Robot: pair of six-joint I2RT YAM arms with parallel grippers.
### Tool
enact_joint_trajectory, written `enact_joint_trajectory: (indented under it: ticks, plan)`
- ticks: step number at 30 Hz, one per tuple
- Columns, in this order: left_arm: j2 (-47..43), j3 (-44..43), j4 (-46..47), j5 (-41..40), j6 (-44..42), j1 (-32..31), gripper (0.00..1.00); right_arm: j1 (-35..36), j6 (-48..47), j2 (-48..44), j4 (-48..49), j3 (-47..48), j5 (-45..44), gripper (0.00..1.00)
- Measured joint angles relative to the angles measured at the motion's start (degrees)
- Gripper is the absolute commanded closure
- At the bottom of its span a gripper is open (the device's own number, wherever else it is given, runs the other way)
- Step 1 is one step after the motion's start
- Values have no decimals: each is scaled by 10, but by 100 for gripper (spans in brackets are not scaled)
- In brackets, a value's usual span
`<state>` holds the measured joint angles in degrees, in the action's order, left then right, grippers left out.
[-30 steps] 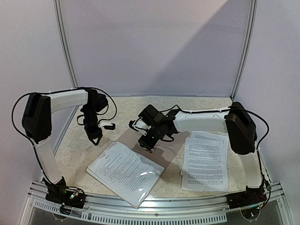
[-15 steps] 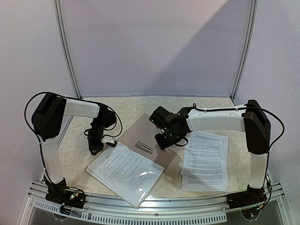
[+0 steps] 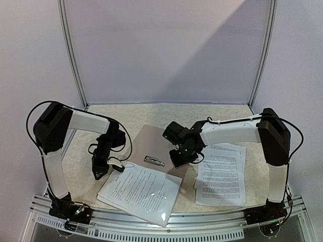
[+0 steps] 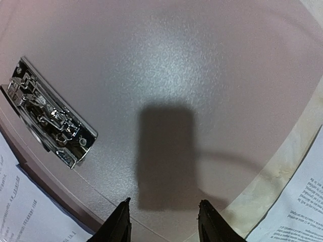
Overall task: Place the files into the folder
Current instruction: Rotate the folder with some files at the center of the board, then open the spring clip on the folder with some files.
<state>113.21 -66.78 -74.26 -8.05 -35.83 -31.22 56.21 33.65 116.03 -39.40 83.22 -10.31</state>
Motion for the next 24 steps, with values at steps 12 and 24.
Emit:
enact_joint_trajectory:
  ticks: [12,24]
  plan:
    - [-23,-10,-35,87,-23,-15,47,1,54,-20,68,-61,62,61]
    - [-103,-132,178,184,-83,-1,38,-38,130,-45,215,-123,180,64]
